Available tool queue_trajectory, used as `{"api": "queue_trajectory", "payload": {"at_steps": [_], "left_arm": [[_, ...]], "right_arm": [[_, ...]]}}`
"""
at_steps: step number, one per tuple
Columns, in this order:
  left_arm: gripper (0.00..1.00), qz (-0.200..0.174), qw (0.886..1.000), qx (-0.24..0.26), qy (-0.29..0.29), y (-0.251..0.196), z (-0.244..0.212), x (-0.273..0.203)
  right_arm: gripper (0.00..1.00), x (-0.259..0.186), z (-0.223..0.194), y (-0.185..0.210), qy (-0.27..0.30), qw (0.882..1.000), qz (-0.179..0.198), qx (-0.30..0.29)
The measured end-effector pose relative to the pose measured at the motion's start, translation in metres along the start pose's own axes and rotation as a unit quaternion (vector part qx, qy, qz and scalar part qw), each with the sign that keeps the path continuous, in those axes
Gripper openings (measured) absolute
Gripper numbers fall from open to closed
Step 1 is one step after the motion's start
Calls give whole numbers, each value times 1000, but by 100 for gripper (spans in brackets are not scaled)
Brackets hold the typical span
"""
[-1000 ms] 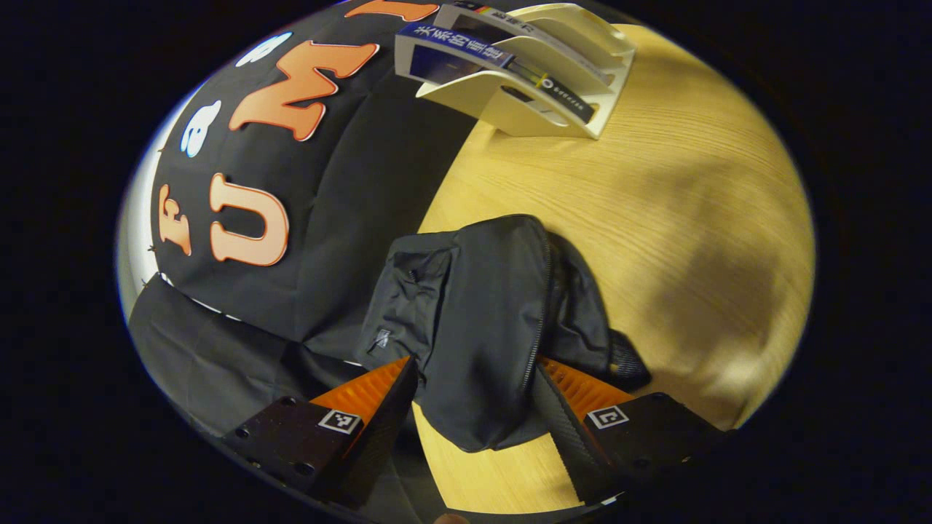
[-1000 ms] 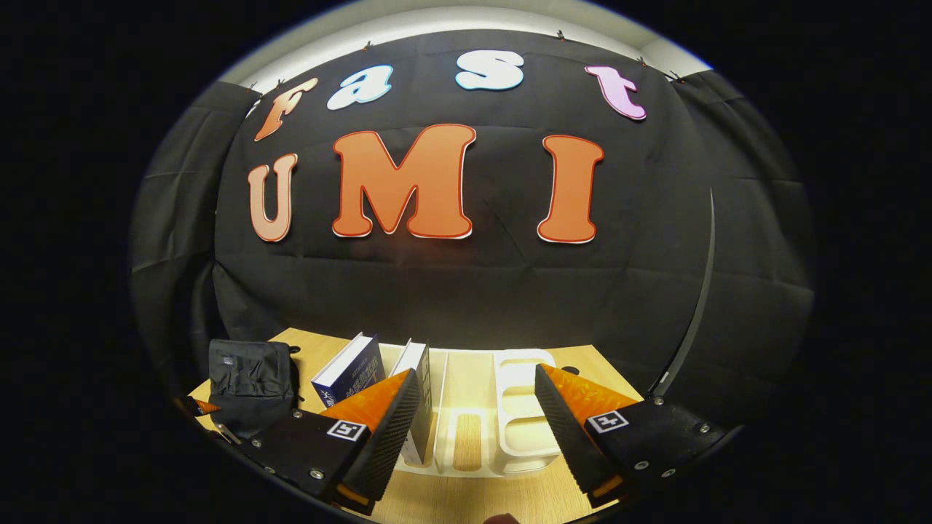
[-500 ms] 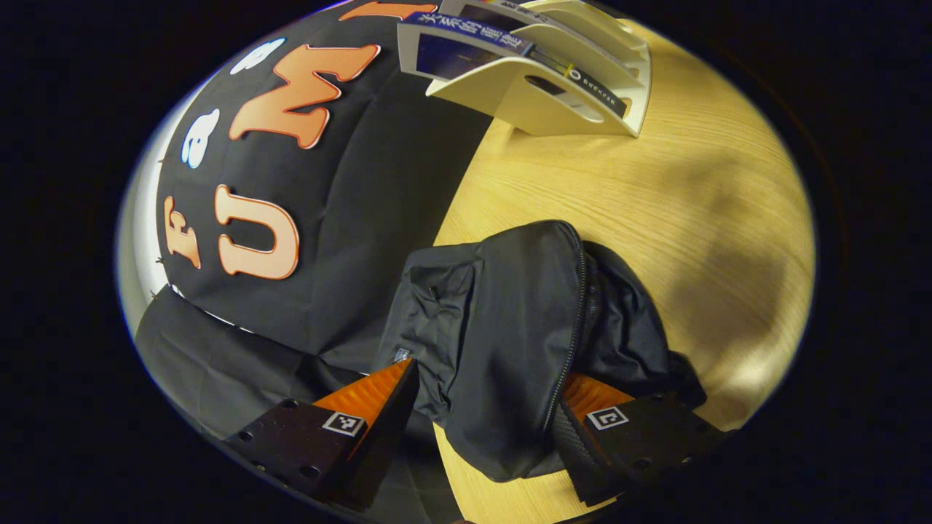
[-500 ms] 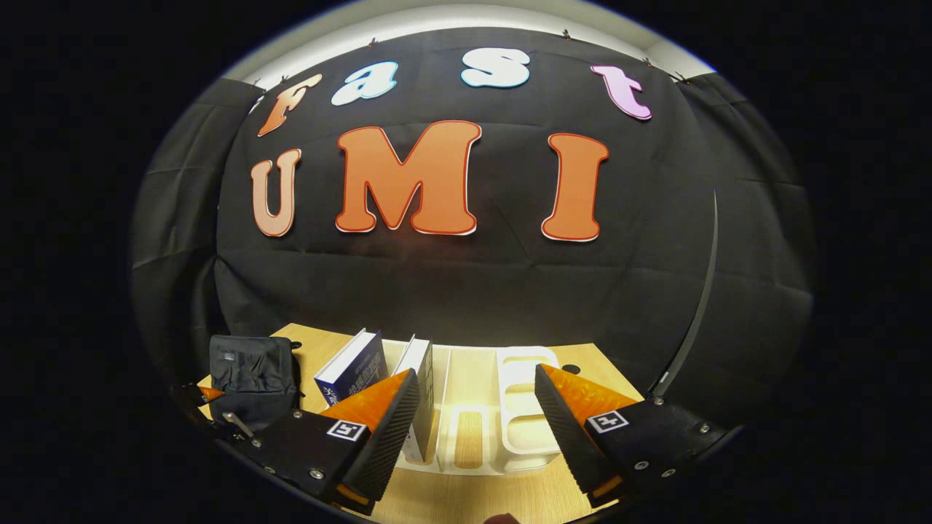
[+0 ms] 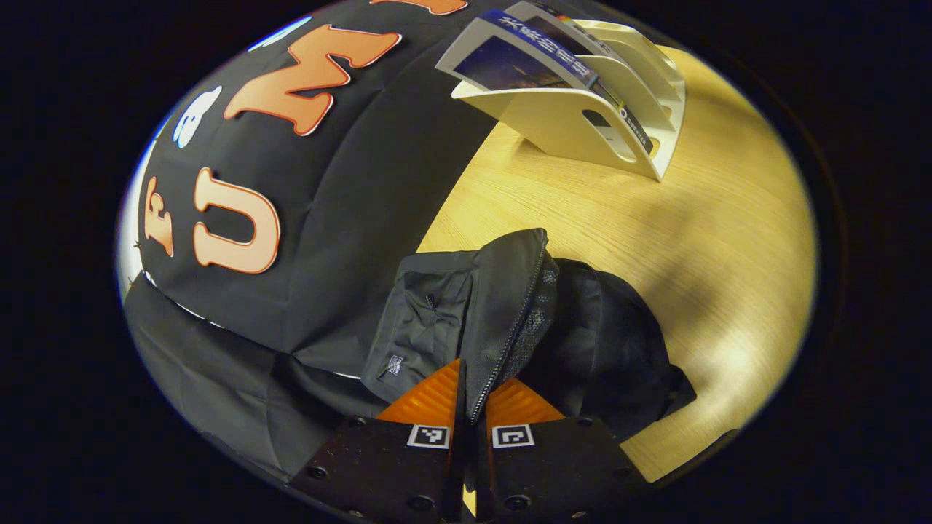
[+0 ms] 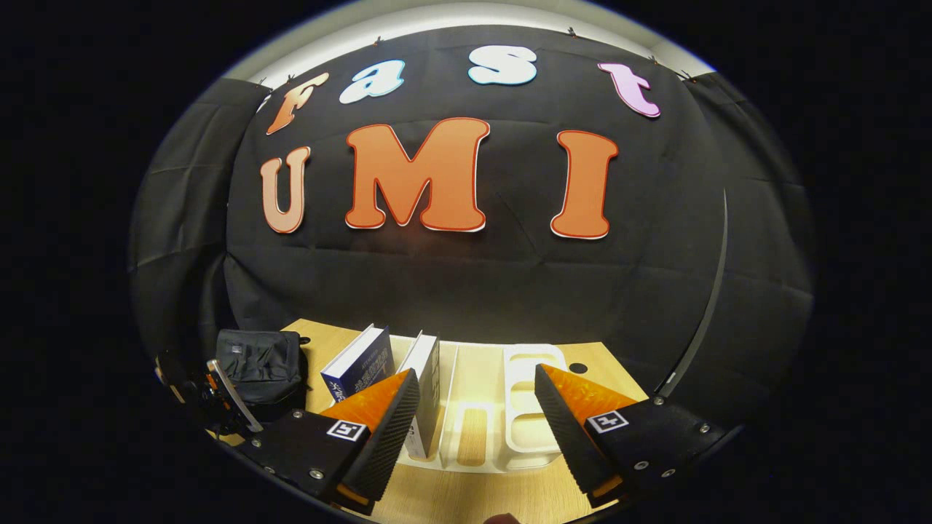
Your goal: Open the schoolbag, grab two books from the bookshelf and put them into the schoolbag.
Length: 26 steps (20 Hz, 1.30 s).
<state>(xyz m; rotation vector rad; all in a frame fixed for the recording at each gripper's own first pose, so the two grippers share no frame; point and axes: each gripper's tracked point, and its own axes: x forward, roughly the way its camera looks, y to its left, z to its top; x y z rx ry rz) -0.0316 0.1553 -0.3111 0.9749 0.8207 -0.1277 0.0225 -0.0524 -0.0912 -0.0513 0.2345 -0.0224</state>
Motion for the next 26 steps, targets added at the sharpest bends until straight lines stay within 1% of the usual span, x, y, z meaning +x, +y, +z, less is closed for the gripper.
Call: {"api": "queue_trajectory", "payload": {"at_steps": [4, 8, 11, 13, 15, 17, 18, 19, 20, 24, 26], "left_arm": [[6, -42, 998, -52, 15, 27, 12, -7], [6, -89, 994, -65, 25, 53, 25, -14], [6, -145, 986, -78, 34, 60, 27, -22], [6, -186, 979, -82, 29, 67, 32, -24], [6, -229, 970, -81, 25, 75, 36, -22], [6, -267, 960, -78, 24, 85, 35, -20], [6, -284, 955, -78, 27, 88, 35, -19], [12, -300, 951, -77, 26, 92, 35, -18], [6, -312, 947, -75, 27, 95, 35, -16], [6, -338, 939, -56, 13, 105, 31, -15], [6, -343, 937, -59, 10, 105, 30, -14]], "right_arm": [[94, 2, 7, 7, 14, 999, 32, -9], [94, 6, 18, 25, 36, 996, 78, -11], [94, 5, 18, 42, 68, 992, 107, -19], [94, 7, 15, 58, 101, 988, 119, -13], [94, 9, 13, 79, 136, 982, 130, 4], [94, 15, 13, 103, 172, 975, 139, 28], [94, 17, 13, 114, 190, 972, 137, 36], [94, 22, 13, 126, 207, 968, 139, 38], [95, 26, 12, 136, 225, 964, 135, 38], [94, 46, 16, 162, 272, 953, 129, 14], [95, 59, 16, 166, 295, 949, 112, 13]]}}
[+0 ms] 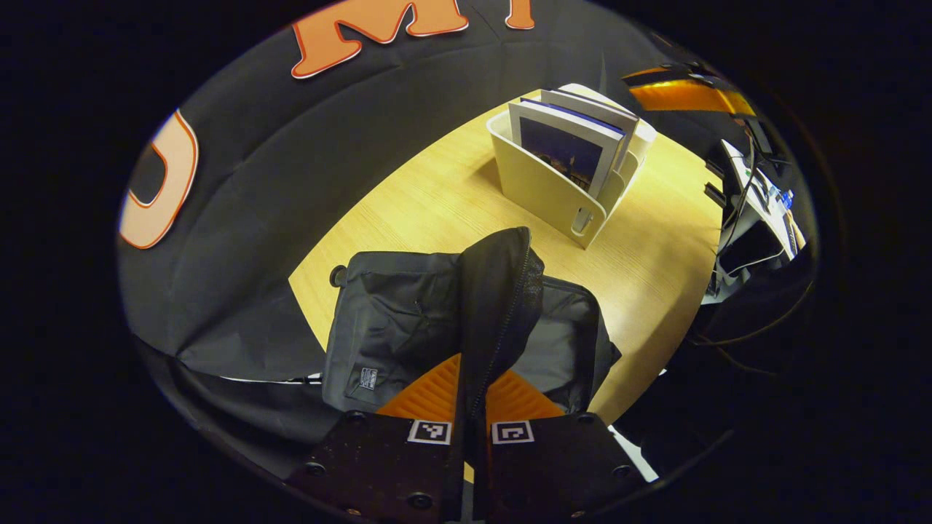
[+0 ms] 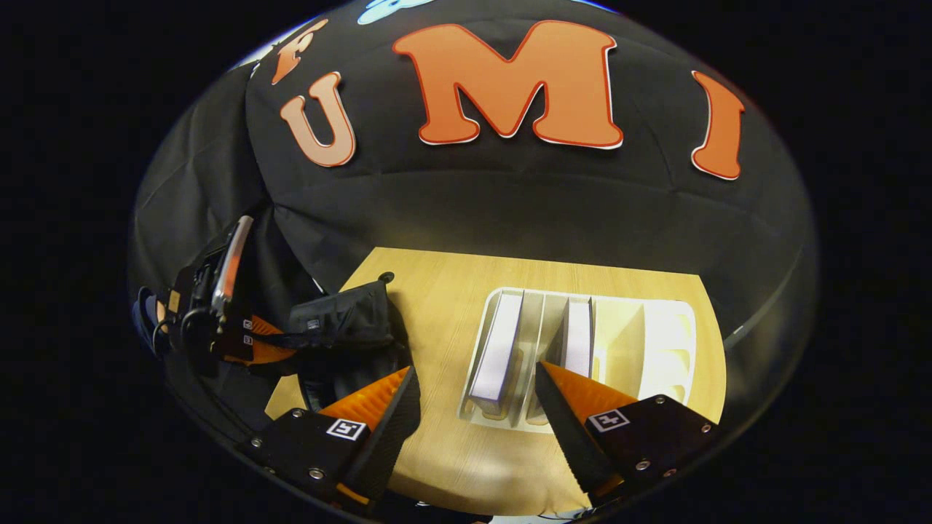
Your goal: Open the schoolbag, grab two books from the bookshelf and put them into the schoolbag.
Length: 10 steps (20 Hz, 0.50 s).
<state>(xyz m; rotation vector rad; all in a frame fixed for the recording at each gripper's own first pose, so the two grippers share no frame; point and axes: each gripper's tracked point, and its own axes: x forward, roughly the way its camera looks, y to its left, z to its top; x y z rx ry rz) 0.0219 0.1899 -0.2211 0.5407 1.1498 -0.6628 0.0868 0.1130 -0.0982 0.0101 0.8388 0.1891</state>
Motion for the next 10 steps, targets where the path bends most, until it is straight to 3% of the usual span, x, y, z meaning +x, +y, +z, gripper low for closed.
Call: {"api": "queue_trajectory", "payload": {"at_steps": [6, 10], "left_arm": [[6, -12, 1000, -7, -8, 6, 1, -1], [6, -17, 1000, -4, -6, 9, 3, 4]], "right_arm": [[94, 44, 16, -3, 77, 997, -18, 19], [93, 81, 4, -12, 140, 989, -28, 28]]}}
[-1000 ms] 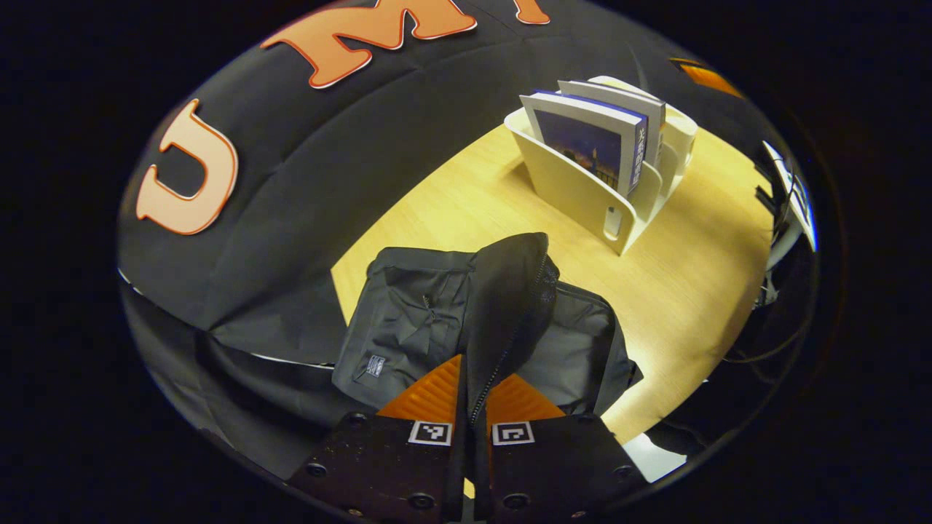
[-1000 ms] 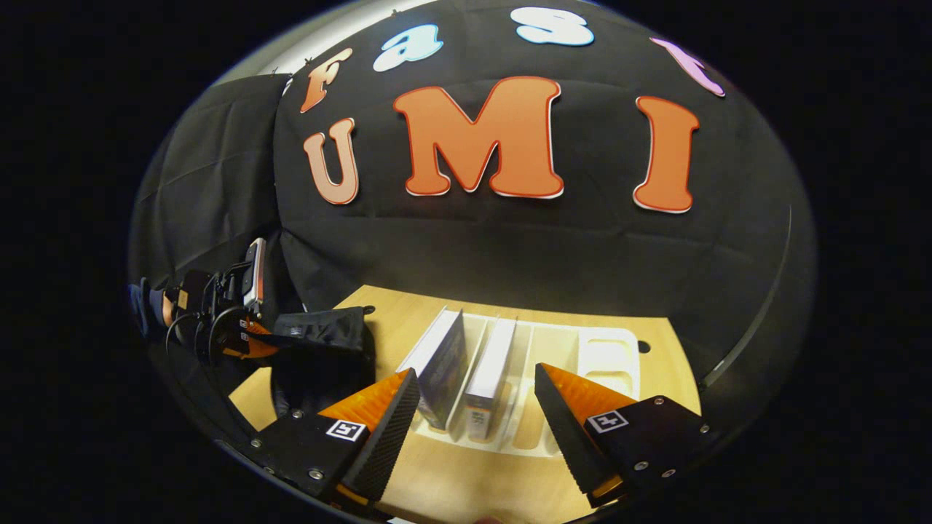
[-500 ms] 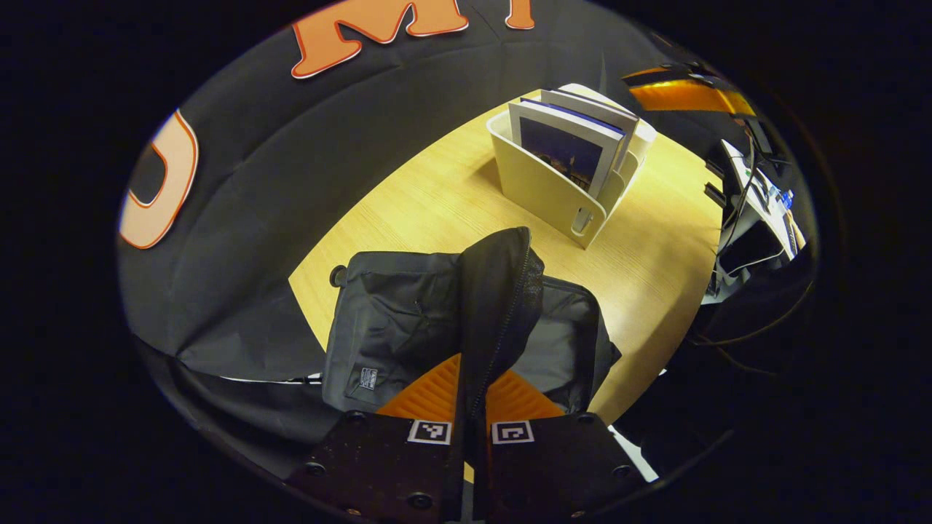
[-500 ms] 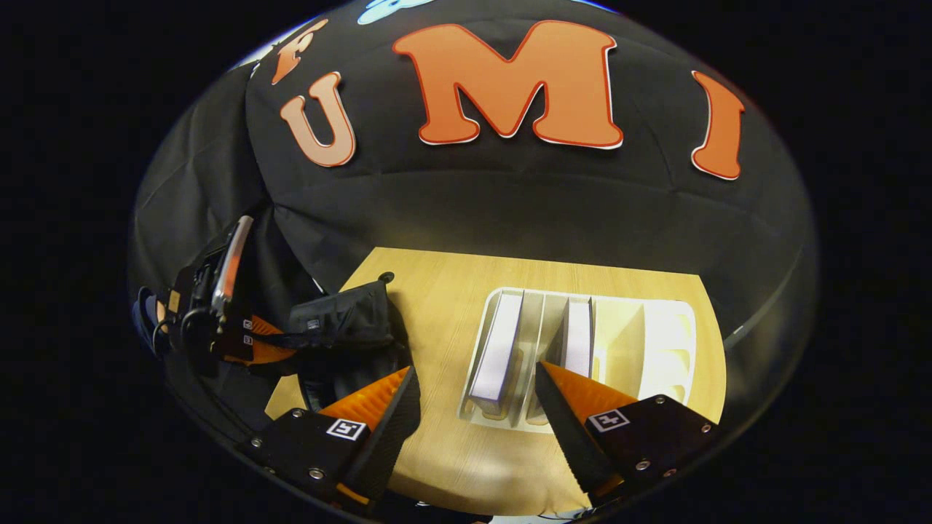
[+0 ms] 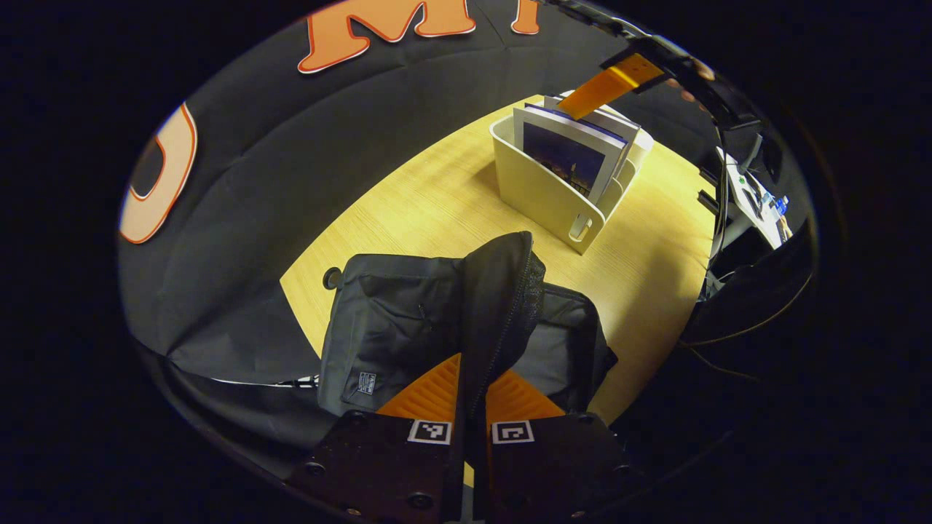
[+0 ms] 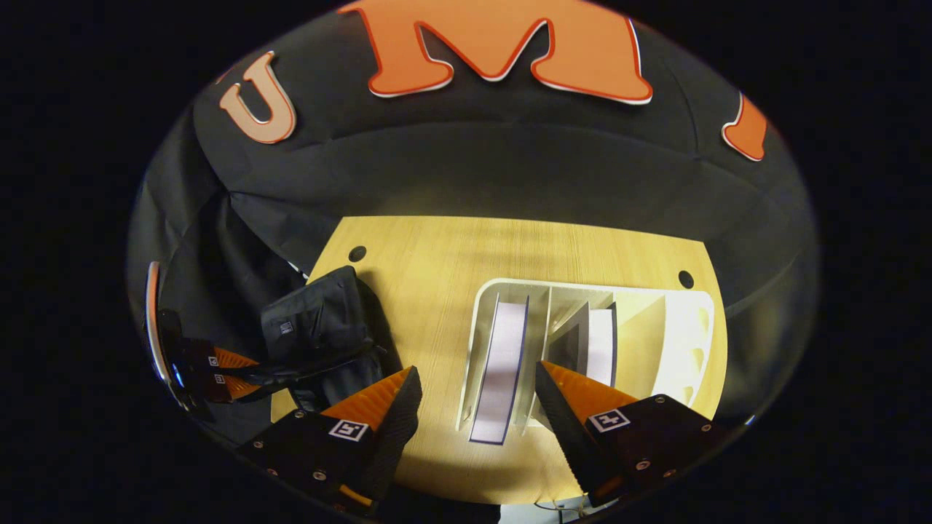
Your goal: Open the schoolbag, grab two books from the bookshelf and put them into the schoolbag.
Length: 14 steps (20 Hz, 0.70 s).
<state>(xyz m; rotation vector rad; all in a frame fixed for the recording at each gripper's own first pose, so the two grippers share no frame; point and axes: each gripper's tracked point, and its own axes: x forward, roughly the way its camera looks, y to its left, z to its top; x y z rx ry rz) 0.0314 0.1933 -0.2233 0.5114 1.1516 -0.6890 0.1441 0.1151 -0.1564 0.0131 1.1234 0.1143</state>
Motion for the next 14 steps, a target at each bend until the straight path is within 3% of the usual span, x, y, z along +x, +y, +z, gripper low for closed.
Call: {"api": "queue_trajectory", "payload": {"at_steps": [4, 5, 6, 7, 10, 11, 12, 14], "left_arm": [[6, -7, 1000, -5, 5, 3, 0, 6], [7, -7, 1000, -8, 7, 4, 0, 7], [7, -8, 1000, -11, 9, 4, 0, 9], [7, -9, 1000, -13, 10, 5, 0, 11], [6, -11, 1000, -18, 12, 5, -2, 14], [6, -12, 1000, -19, 13, 5, -1, 15], [6, -12, 1000, -21, 13, 5, -2, 16], [6, -13, 1000, -22, 14, 6, -2, 15]], "right_arm": [[88, 36, -11, -3, 74, 997, -2, -7], [81, 44, -16, -4, 90, 996, -3, -4], [63, 51, -17, -5, 100, 995, -6, 3], [54, 59, -20, -7, 111, 994, -14, 7], [42, 65, -19, -21, 126, 991, -47, 6], [29, 67, -19, -20, 130, 990, -45, 14], [36, 64, -19, -20, 132, 990, -45, 15], [33, 60, -19, -25, 129, 990, -47, 22]]}}
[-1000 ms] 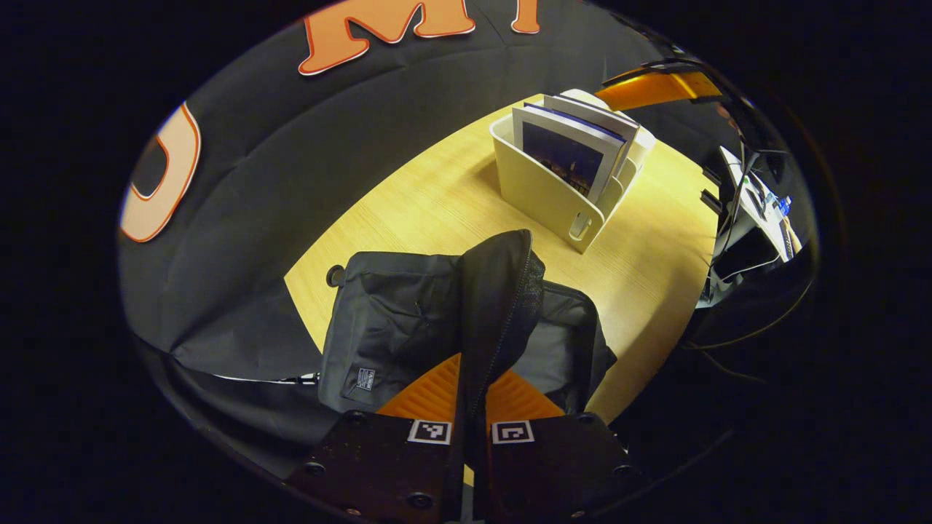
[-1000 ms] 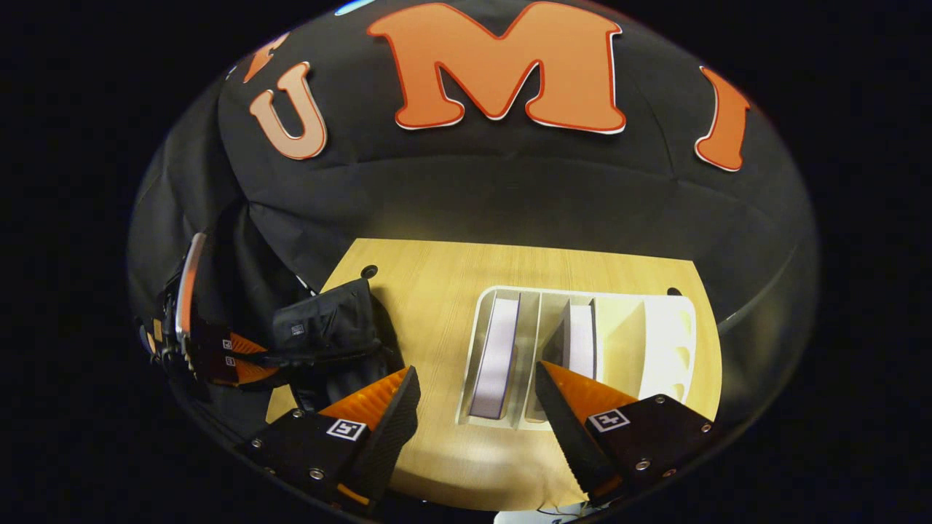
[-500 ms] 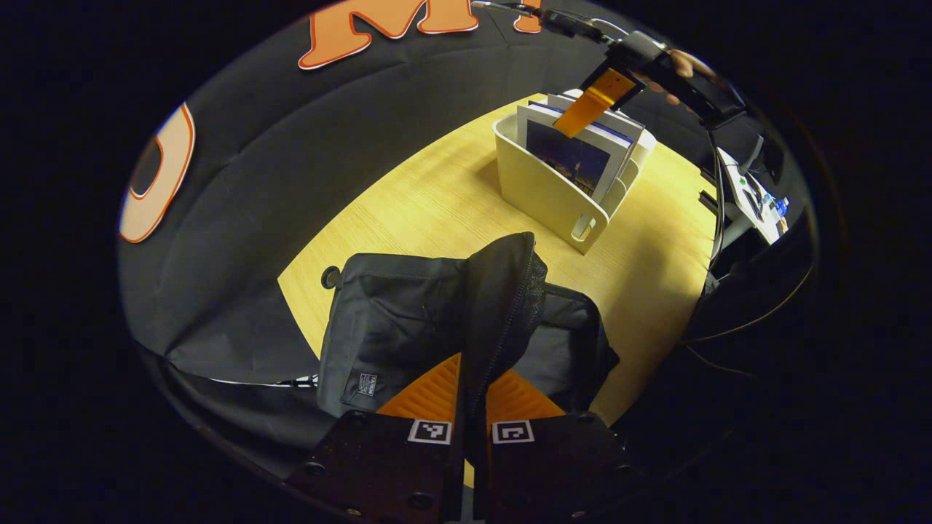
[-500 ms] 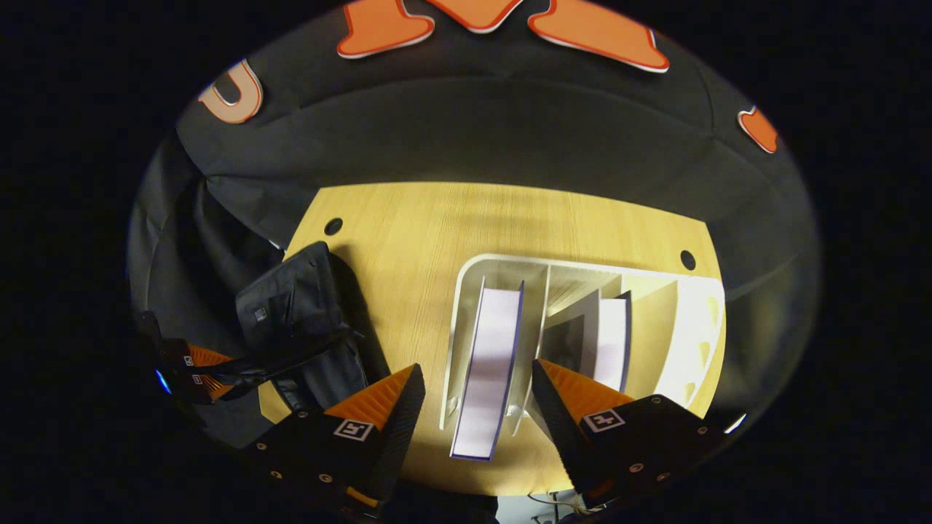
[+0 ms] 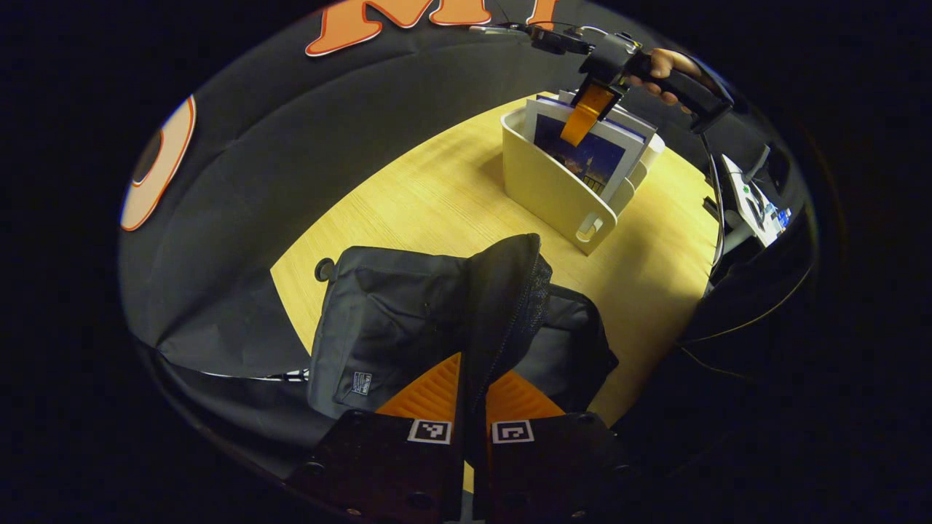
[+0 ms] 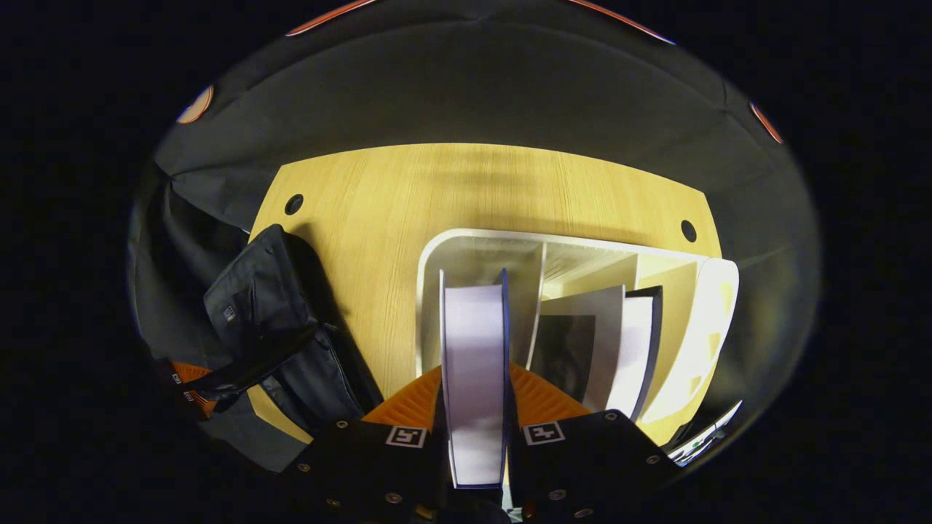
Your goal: Open the schoolbag, grab two books from the bookshelf and put them into the schoolbag.
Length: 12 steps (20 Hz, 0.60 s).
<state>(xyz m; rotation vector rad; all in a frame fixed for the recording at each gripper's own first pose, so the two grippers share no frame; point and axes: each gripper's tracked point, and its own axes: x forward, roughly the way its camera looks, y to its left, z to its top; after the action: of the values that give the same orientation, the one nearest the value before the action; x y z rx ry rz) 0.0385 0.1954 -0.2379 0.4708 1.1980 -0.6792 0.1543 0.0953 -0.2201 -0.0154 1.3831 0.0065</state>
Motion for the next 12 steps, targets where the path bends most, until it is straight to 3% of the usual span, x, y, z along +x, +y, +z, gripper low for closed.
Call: {"api": "queue_trajectory", "payload": {"at_steps": [3, 12], "left_arm": [[6, 3, 1000, 6, -3, 2, 3, -1], [6, -2, 1000, 26, -13, -9, 15, -6]], "right_arm": [[30, -19, 1, -8, -21, 1000, 1, 6], [29, -118, -17, -27, -102, 991, 53, 67]]}}
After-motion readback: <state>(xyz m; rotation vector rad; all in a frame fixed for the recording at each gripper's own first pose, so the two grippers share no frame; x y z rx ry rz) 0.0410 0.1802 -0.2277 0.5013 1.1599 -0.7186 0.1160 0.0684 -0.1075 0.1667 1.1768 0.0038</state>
